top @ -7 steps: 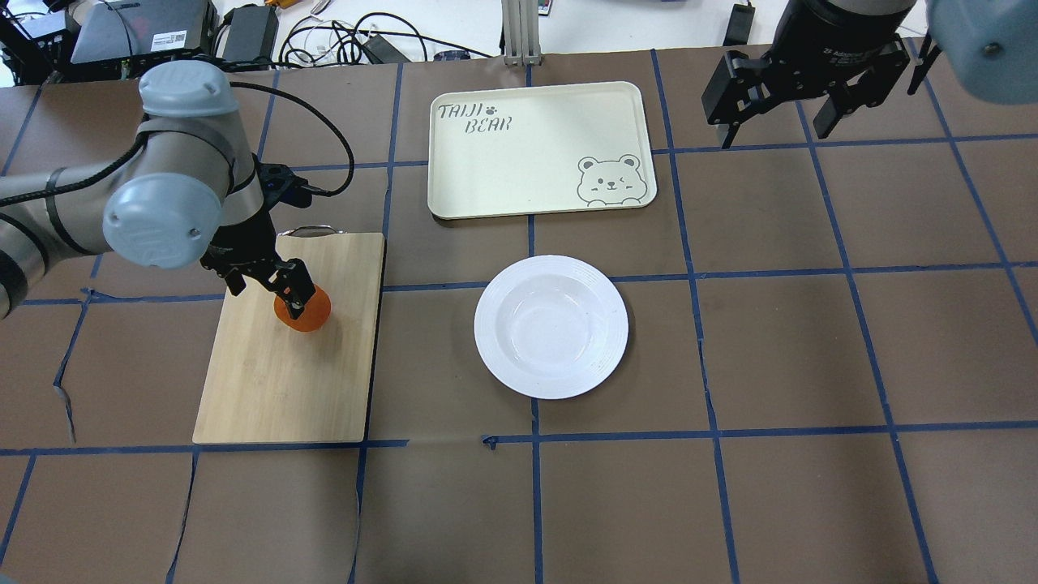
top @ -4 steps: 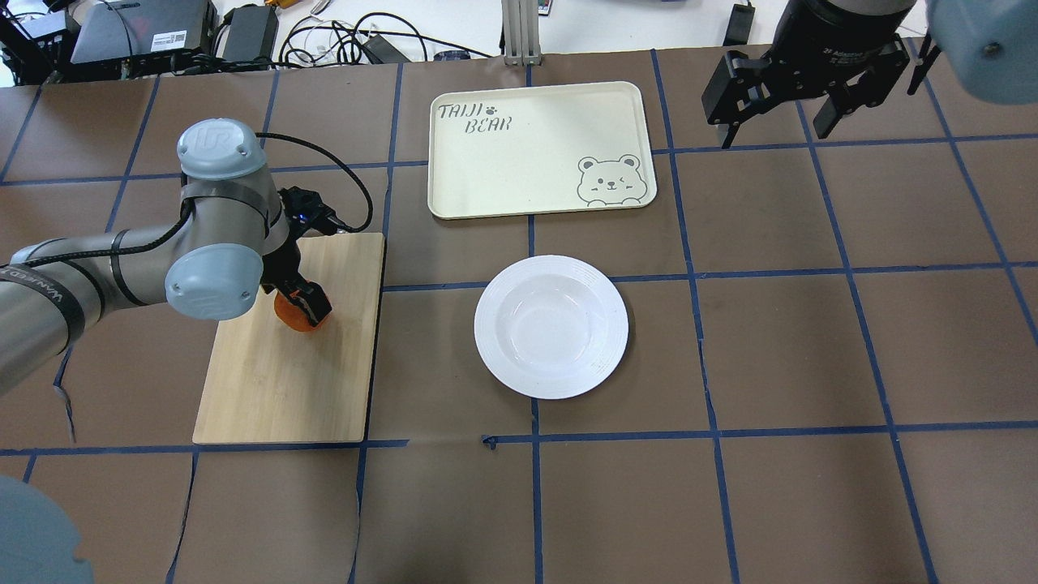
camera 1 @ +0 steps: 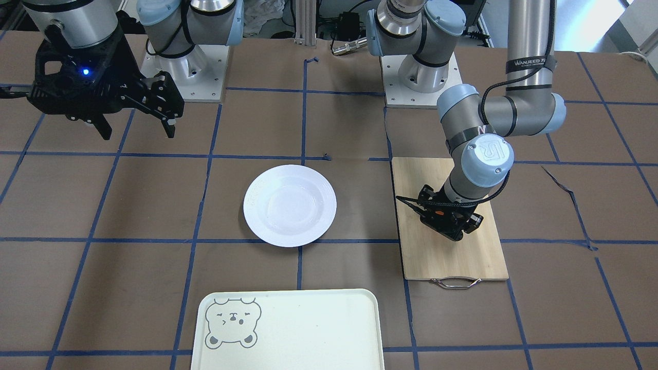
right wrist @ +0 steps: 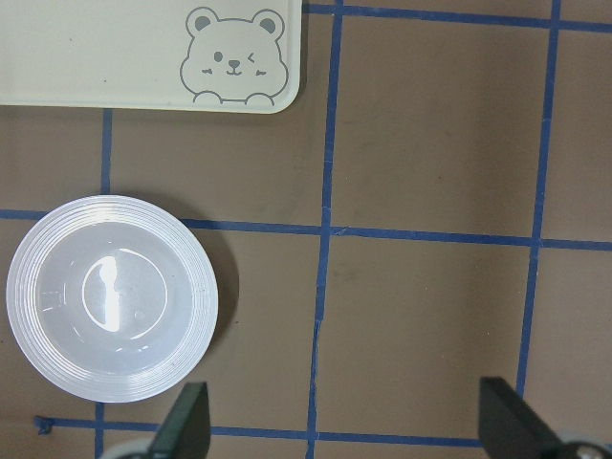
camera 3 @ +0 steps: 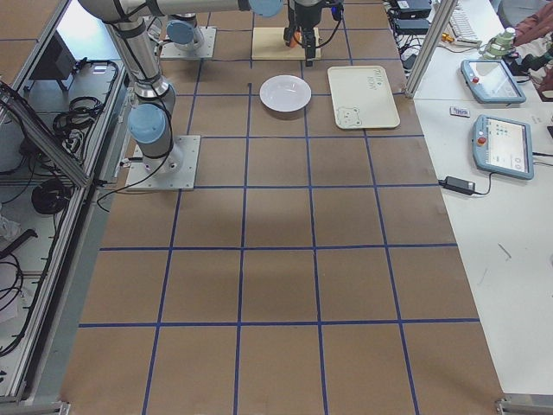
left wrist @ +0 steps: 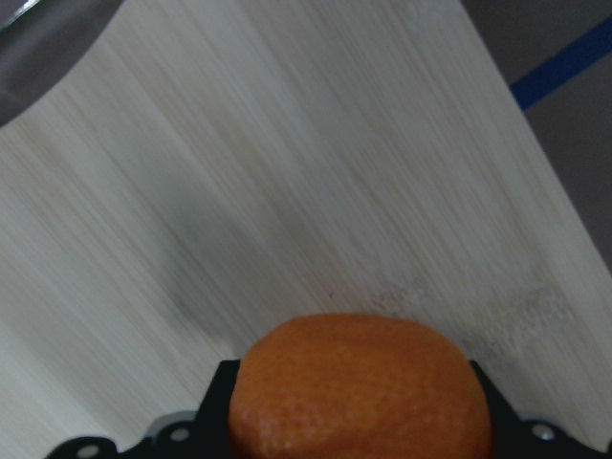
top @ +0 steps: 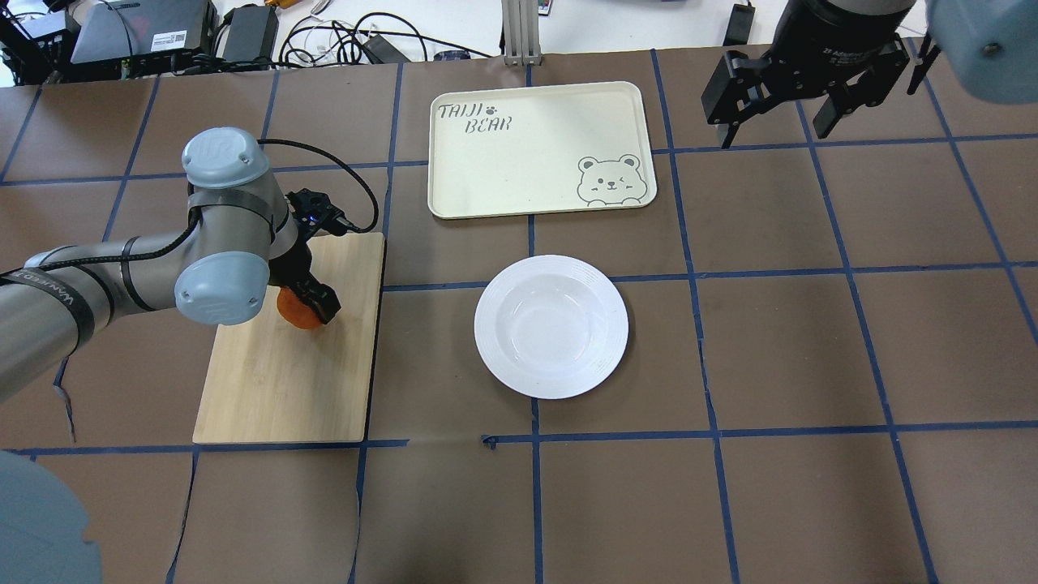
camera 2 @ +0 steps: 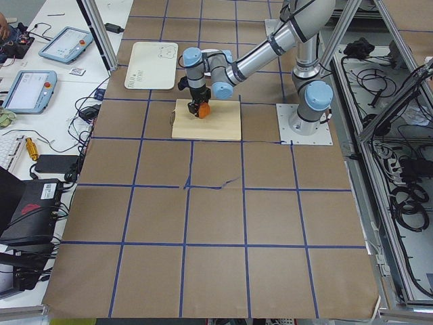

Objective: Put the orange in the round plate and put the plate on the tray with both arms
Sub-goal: 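Carry the orange with the left gripper over the white plate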

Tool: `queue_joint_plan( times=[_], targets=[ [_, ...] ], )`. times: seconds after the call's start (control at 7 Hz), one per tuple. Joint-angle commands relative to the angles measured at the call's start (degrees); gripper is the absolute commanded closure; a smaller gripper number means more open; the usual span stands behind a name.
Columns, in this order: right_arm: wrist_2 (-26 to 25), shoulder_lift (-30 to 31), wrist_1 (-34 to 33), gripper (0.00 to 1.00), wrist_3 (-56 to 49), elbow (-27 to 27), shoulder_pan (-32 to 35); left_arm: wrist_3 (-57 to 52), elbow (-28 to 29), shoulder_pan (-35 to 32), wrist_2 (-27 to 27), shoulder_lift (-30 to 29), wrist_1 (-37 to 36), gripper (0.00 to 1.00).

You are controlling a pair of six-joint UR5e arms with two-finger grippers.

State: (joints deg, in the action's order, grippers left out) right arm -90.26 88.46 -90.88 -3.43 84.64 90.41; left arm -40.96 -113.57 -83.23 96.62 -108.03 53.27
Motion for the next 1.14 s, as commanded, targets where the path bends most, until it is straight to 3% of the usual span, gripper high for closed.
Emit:
queue_joint_plan(
  times=[0.0, 0.14, 0.57, 1.0],
  targets=[
    [0.0, 0.0, 0.0, 0.00, 0.0, 0.0, 0.0, 6.3, 0.3, -1.3, -0.7, 1.7, 0.3, 0.77],
    [0.0, 0.0, 0.0, 0.00, 0.0, 0.0, -0.1, 11.9, 0.9, -2.7, -5.4, 2.6, 1.5, 0.77],
    [0.4, 0.0, 0.0, 0.00, 0.0, 0.0, 0.1, 35.8, 8.5, -15.8, -6.2, 1.8, 9.7, 0.77],
    [0.2, 0.0, -1.0, 0.00, -0.2, -0.4, -0.1, 62.9, 11.5, -25.8, -10.7, -2.3, 8.8, 0.76]
  ],
)
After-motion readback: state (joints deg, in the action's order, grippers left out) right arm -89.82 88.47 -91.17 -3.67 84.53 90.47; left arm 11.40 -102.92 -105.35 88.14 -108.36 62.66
